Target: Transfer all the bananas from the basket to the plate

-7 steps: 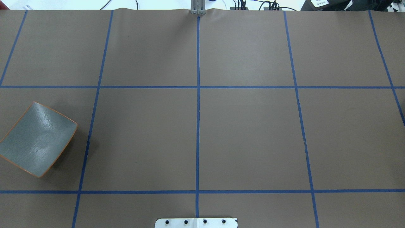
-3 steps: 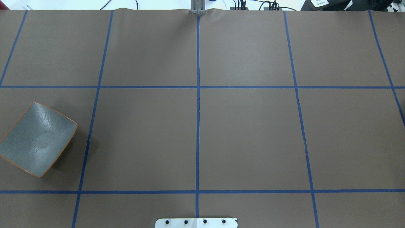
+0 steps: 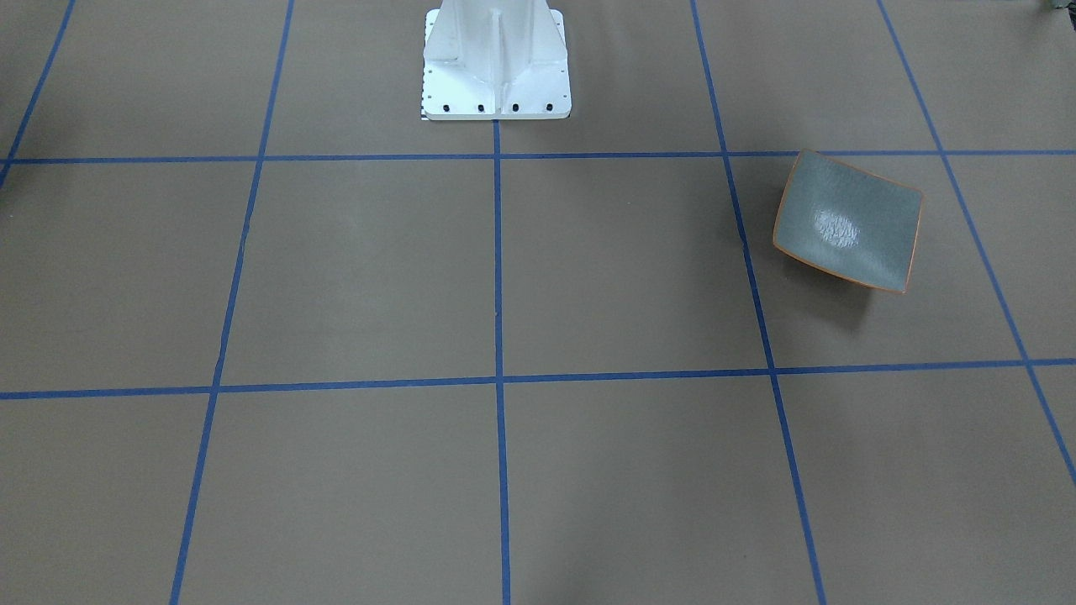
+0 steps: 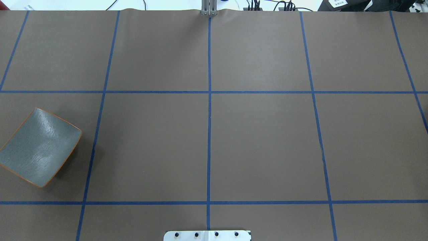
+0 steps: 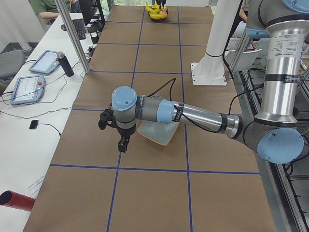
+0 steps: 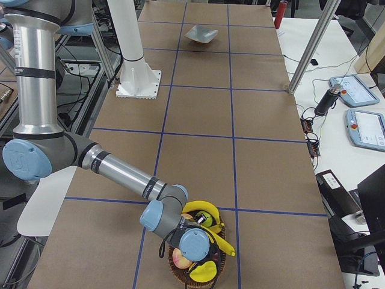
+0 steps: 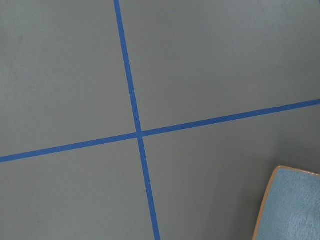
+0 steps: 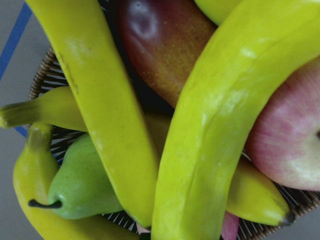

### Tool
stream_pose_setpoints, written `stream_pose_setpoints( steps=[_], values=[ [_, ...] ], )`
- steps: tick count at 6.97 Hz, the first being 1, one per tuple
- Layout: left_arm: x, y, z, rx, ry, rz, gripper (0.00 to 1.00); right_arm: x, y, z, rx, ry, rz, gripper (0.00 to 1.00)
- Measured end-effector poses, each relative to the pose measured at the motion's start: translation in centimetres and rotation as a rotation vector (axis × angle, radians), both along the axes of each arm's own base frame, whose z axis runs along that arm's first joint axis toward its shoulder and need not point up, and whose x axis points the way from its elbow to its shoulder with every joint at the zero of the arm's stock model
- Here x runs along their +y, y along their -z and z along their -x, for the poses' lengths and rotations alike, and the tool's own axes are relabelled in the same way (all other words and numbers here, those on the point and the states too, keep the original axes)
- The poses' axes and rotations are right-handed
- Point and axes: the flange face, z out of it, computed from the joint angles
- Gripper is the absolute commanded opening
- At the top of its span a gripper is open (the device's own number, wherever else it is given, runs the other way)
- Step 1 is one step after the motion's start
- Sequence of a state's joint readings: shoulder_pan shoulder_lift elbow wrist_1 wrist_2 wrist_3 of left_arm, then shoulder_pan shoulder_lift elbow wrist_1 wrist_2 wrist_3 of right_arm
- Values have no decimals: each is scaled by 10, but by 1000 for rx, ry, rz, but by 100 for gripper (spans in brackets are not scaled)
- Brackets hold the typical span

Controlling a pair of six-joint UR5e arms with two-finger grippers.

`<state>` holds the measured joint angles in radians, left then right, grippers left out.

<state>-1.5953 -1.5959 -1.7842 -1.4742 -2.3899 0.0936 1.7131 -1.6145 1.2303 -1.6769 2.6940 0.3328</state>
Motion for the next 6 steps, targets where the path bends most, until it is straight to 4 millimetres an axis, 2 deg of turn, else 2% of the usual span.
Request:
stream_pose_setpoints(
  steps=[2, 3, 4, 5, 6],
  values=[
    [0, -2, 0, 0, 0, 4, 100, 5, 19, -8, 8, -20, -34, 0],
    [0, -2, -1, 1, 0, 6, 100, 10, 31, -22, 27, -48, -59, 0],
    [0, -2, -1, 8, -2, 8, 100, 9, 51, -38, 82, -59, -106, 0],
    [0, -3, -3, 25, -5, 11, 100, 1, 86, -51, 180, -43, -185, 0],
    [-1, -5, -5, 46, -10, 16, 100, -15, 133, -48, 269, 4, -289, 0]
  ],
)
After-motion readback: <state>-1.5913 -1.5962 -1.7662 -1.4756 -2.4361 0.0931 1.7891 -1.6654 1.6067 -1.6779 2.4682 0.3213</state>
